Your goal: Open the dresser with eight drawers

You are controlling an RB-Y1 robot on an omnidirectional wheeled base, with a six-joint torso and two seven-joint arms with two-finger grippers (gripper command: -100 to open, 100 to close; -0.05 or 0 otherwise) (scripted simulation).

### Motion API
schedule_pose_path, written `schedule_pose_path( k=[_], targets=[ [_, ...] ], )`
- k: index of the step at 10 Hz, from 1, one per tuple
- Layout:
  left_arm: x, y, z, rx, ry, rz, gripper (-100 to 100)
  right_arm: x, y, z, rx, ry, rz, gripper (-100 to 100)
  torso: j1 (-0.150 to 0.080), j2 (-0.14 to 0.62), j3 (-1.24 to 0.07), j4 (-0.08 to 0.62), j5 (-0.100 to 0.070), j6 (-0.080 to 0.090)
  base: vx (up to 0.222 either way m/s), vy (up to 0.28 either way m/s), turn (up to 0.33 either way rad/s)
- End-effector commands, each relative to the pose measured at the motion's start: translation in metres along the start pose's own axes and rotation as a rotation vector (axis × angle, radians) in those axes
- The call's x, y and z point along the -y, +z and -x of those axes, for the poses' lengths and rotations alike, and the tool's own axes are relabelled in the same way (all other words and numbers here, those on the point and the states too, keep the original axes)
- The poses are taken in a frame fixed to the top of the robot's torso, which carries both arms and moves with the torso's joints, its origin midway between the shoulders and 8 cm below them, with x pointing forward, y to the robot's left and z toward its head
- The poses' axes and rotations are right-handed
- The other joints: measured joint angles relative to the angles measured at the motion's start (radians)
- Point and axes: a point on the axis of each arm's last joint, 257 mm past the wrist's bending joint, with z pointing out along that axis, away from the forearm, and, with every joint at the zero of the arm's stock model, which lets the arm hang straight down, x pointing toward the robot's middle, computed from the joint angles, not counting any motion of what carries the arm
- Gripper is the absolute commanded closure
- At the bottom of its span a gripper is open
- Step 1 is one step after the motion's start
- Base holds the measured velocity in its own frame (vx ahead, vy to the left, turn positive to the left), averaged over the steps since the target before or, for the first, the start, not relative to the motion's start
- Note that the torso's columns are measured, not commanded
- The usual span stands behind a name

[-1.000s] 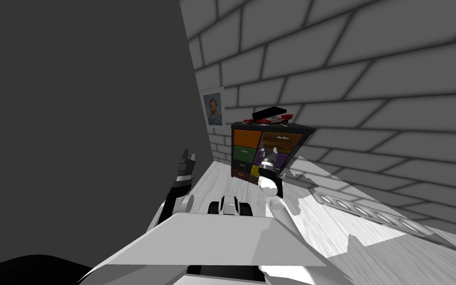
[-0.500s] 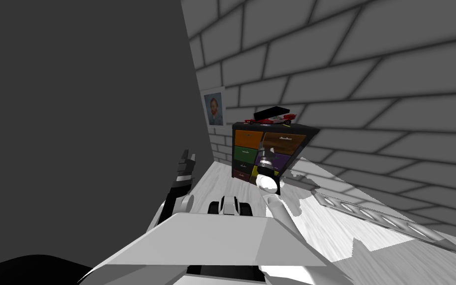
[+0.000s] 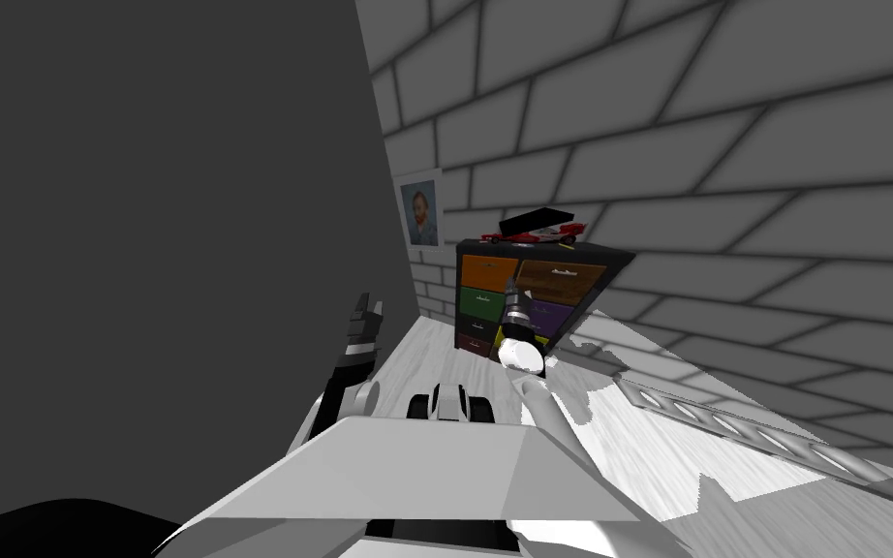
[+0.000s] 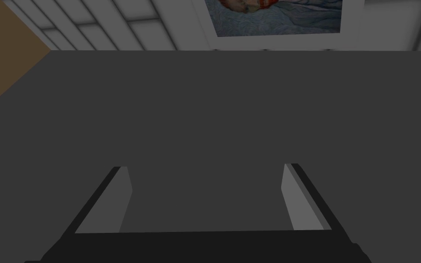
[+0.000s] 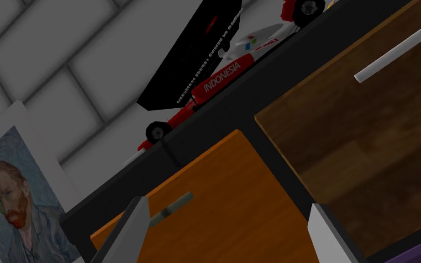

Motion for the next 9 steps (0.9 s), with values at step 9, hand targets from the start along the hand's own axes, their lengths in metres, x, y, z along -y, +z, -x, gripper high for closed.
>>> schedule_pose_path(
  k=[9],
  targets=[
    [0.000, 0.000, 0.000, 0.000, 0.000, 0.000, 0, 0.000, 0.015, 0.029, 0.113, 0.355, 0.069, -100, 0.000, 0.000, 0.000, 0.000, 0.000, 0.000, 0.028, 0.007, 0.014]
  ],
)
